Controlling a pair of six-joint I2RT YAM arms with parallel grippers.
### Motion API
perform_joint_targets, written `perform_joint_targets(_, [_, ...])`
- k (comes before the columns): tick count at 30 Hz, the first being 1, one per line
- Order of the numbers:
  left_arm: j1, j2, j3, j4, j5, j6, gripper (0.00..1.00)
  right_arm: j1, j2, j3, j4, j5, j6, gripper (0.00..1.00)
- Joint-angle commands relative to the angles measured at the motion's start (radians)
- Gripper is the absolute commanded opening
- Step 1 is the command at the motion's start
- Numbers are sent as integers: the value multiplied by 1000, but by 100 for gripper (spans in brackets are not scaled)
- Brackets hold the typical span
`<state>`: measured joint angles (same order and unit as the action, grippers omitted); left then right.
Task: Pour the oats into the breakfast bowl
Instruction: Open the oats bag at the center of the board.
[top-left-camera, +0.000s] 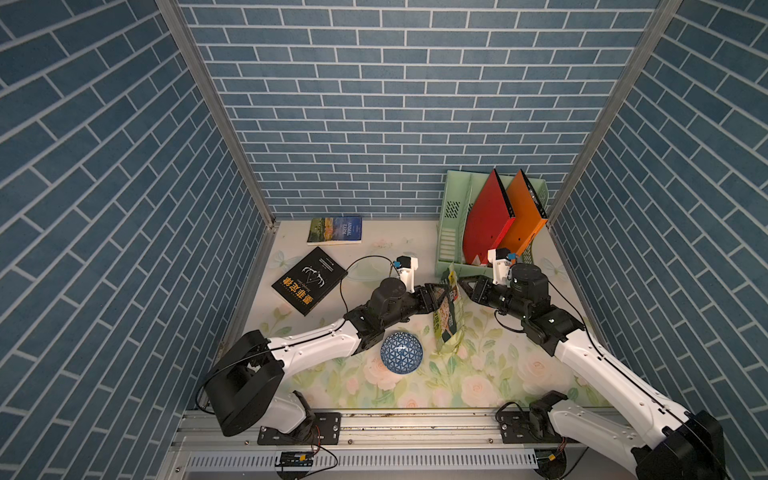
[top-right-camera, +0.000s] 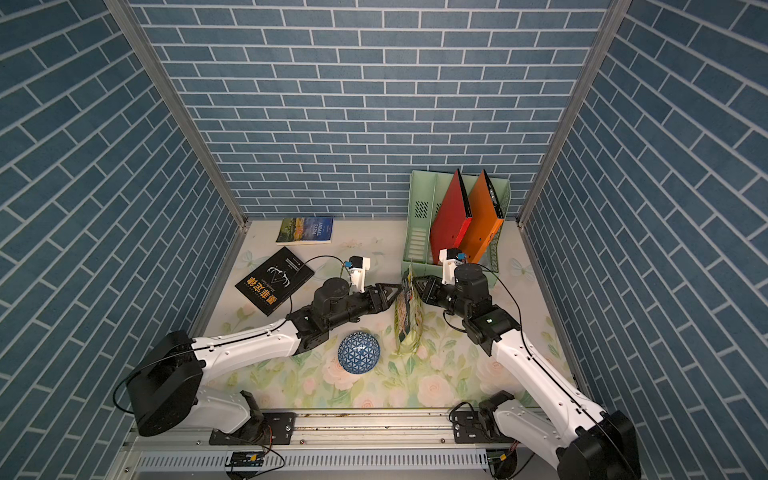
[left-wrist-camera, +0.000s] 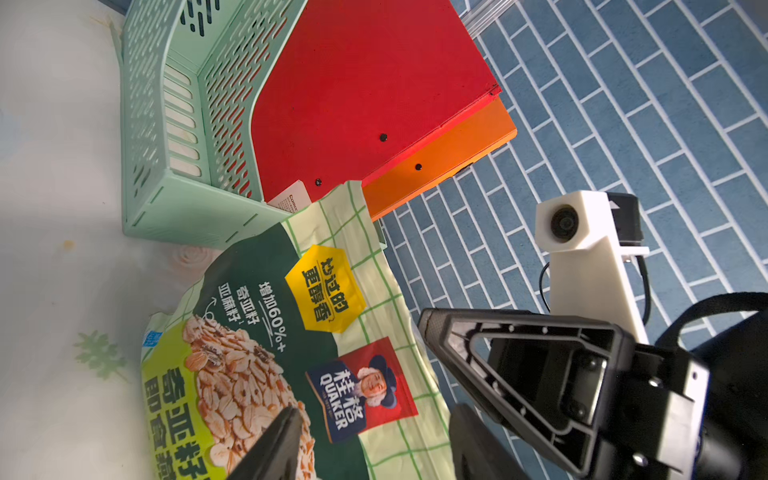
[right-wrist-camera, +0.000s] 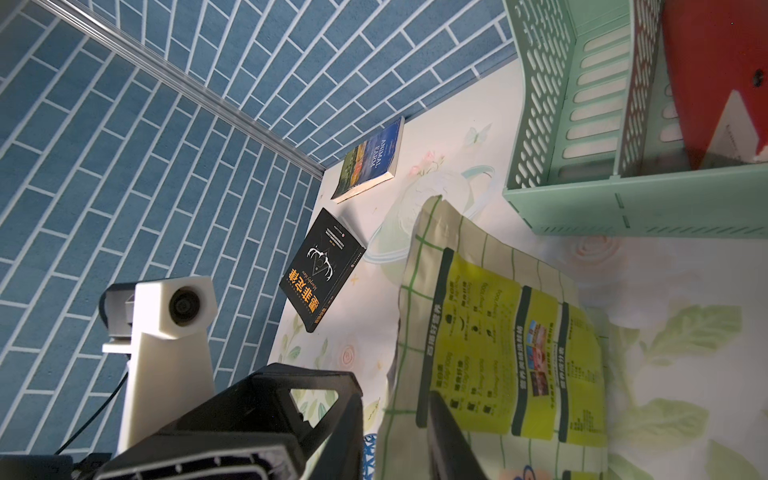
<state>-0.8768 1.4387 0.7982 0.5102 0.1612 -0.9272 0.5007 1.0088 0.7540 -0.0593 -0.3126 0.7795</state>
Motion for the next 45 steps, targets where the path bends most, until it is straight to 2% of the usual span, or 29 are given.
perform_joint_targets(1, [-7, 5, 25, -19, -9, 10, 62, -3, 19, 1, 27, -23, 9, 25])
perform_joint_targets(26, [-7, 8, 30, -41, -30, 14, 62, -4, 66, -24, 14, -10, 12, 23])
perform_joint_targets(31, [-7, 9, 36, -39, -29, 14, 62, -3, 33, -38, 38, -12, 27, 14])
perform_joint_targets(45, [-7, 15, 44, -42, -29, 14, 63, -4, -22, -96, 137, -28, 85, 18])
